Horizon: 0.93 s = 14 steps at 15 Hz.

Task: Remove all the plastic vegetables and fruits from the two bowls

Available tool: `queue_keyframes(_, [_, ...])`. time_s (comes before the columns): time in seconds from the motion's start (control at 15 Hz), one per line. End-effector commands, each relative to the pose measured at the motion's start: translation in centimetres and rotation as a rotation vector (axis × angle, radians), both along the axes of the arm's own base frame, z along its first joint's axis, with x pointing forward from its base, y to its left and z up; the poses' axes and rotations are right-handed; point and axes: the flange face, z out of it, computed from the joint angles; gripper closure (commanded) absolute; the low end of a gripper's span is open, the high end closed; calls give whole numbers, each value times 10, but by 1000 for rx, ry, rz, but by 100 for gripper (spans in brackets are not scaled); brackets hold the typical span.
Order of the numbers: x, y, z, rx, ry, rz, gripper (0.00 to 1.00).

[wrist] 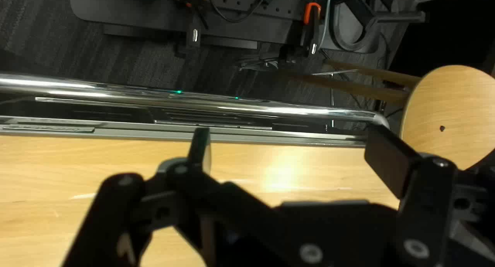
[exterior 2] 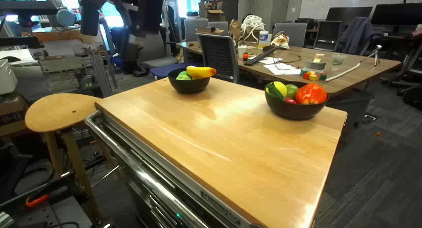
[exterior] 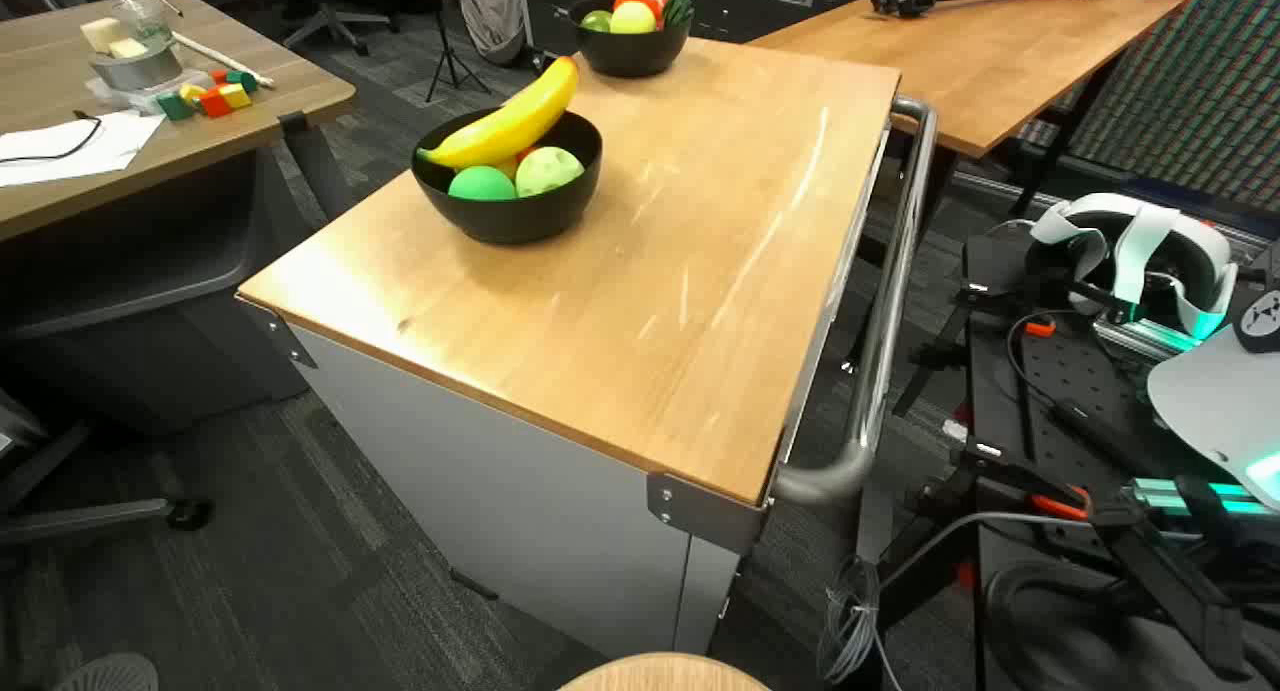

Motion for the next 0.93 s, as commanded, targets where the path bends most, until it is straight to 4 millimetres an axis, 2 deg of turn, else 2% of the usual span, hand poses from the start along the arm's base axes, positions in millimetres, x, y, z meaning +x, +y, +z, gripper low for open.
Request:
queue_keyframes(0.0, [1, 0, 1, -1, -3, -1, 0])
queue_keyframes(0.47, [1, -1, 5, -4, -12, -2, 0])
queue_keyframes(0.53, [0, -8, 7, -15, -33, -17, 0])
queue_keyframes(0.73, [17, -29, 32, -58, -207, -128, 0])
queue_keyframes(0.87, [40, -28, 56, -89, -304, -171, 0])
